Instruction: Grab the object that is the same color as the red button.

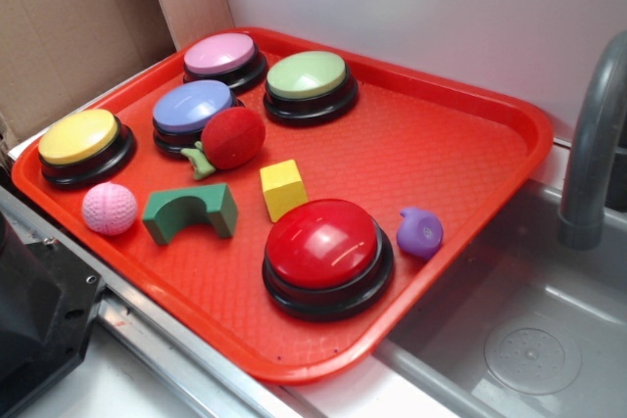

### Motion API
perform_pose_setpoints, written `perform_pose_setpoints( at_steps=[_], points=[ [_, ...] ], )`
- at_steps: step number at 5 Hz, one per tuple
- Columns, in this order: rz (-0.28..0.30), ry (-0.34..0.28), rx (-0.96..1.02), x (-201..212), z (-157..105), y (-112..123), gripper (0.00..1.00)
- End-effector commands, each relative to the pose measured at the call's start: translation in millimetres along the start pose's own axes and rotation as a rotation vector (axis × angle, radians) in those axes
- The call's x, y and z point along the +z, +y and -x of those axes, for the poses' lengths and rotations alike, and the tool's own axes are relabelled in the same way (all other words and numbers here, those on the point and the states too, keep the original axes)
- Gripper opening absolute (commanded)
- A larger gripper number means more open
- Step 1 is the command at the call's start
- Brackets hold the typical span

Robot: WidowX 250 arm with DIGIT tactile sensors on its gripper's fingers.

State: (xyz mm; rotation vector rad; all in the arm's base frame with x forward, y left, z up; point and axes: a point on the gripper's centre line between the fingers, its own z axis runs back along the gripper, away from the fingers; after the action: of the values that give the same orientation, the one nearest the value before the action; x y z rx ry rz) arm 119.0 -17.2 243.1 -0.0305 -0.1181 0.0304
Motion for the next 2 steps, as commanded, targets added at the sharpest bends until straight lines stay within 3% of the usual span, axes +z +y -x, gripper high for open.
perform_pose_setpoints(
  at_steps=[1,2],
  points=[
    [0.000,0.000,0.000,0.0,0.0,0.0,1.00],
    [0.011,-0.059,0.250,-17.1,-28.0,3.7,1.00]
  ],
)
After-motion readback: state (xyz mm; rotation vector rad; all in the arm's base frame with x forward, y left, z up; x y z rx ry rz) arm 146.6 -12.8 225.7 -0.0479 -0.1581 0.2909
